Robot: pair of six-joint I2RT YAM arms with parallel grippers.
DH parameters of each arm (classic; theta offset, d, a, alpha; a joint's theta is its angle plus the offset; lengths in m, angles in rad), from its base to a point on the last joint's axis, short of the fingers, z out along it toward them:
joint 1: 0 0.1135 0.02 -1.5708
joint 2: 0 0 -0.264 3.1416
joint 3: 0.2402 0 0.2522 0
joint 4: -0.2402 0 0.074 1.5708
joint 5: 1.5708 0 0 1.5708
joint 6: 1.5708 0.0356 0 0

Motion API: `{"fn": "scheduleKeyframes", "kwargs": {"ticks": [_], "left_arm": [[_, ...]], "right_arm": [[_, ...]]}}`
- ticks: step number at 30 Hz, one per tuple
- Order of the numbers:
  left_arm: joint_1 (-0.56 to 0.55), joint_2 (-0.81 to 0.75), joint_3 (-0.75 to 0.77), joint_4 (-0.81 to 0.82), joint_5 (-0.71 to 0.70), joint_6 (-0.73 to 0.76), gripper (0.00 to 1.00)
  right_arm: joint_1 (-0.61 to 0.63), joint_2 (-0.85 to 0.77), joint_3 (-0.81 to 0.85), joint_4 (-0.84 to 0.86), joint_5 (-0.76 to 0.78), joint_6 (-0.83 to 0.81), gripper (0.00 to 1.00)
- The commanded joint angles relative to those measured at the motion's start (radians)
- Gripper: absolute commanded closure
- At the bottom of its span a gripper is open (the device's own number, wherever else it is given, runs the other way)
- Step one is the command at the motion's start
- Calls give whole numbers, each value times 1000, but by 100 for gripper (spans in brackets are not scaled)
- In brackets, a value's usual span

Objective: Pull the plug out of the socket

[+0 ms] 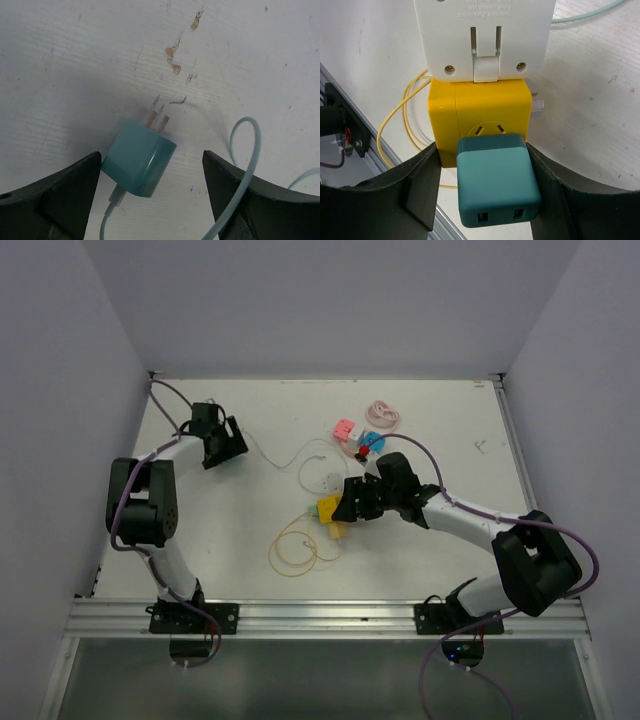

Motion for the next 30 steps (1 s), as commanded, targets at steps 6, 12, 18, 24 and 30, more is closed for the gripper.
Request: {"fn": "scheduleKeyframes", "kwargs": {"ticks": [6,12,18,24,30], "left_arm": [[1,-185,-77,-41,97,-12,4],[-6,-320,-136,-109,122,-16,0],[-23,-480,-160,-171,96,-4,0],[-156,-595,-156,-205,106,-51,1],[-302,-623,-226,-107,198,-196,6]], "right_arm": [[1,-47,27,-2,5,-80,100],[29,-46,43,-16,25,-129,100],[89,-29,74,-36,66,-166,100],[149,-36,96,-50,129,-195,100],[188,-36,106,-48,161,-215,100]]}}
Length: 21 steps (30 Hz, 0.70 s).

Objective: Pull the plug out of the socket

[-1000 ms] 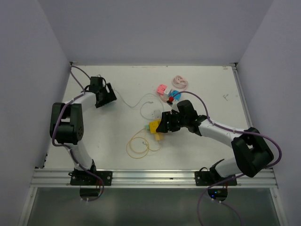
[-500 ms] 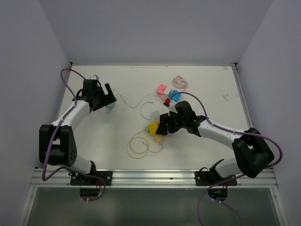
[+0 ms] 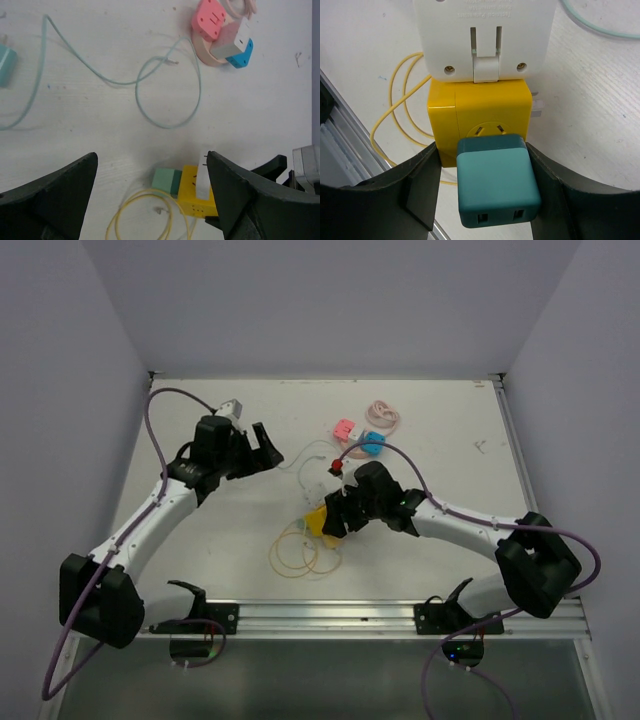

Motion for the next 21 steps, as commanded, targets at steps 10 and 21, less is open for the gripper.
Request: {"fn": "scheduleKeyframes", "kwargs": {"ticks": [10,21], "left_arm": [[-252,118,16,139,55,-166,19],[-327,216,30,148,20,-175,42]], "right_arm": [[31,-33,43,73,23,-15,100],[31,-49,12,130,-12,8,100]]}}
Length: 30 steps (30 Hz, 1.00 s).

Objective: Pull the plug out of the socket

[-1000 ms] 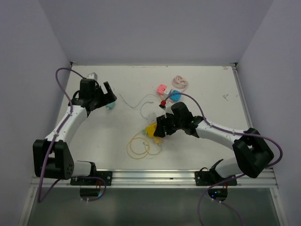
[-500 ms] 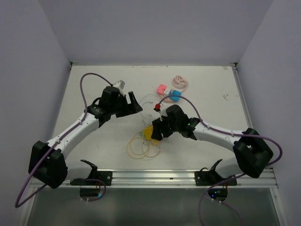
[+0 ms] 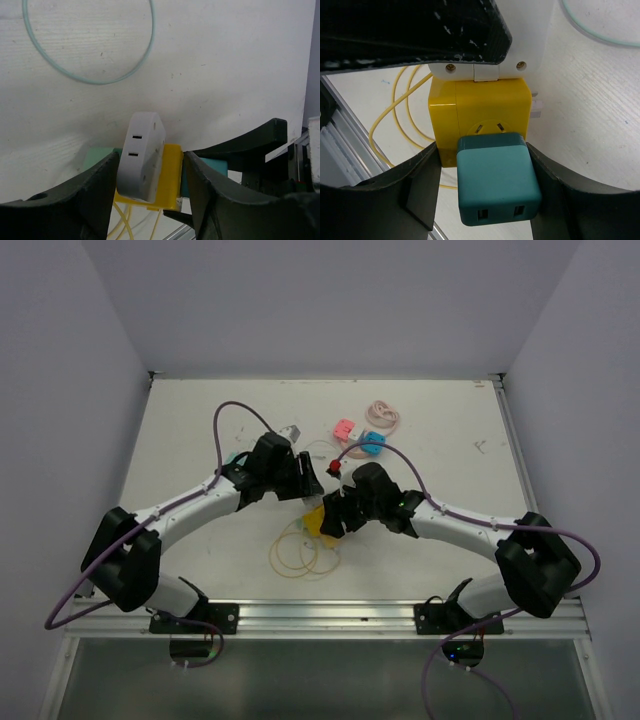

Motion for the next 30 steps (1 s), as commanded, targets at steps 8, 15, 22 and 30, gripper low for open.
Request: {"fn": "scheduleKeyframes", "kwargs": {"ticks": [8,15,22,30], "left_arm": [[-14,39,37,78,-4,-43,68],[-11,22,29,97,-37,-64,100],[-5,-38,-38,236,-103,-115,100],[52,-95,-117,381,-123,-167,100]], "right_arm": [[4,-68,-28,152,-61,15,100],[4,-86,-77,187,-66,18,100],[6,-88,-94,184,-107,7,100],[4,-94,-126,153,-102,-22,100]]}}
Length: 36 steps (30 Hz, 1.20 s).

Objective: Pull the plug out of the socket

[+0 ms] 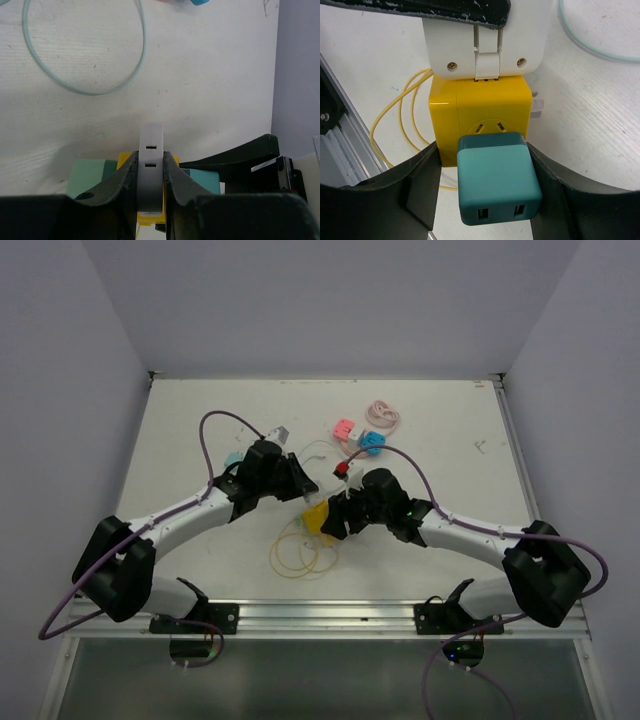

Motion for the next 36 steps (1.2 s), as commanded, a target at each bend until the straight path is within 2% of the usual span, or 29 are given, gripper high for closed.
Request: {"fn": "scheduleKeyframes", "kwargs": {"ticks": [1,17,26,31,36], "left_arm": [[52,-45,-2,223,-94,-48,100],[106,-44,-43,382,-161,-16,100],[158,-32,-71,467,-151,-16,100],[198,-13,-37,451,-151,32,100],[244,28,69,267,-215,154,100]], "right_arm": [[12,-31,-21,1,-69,-27,100],[12,55,17,-91,-94,-70,100],[12,87,34,-114,-95,-76,100],[10,75,40,-129,-74,-68,100],[9,36,42,-140,-20,-10,100]]}}
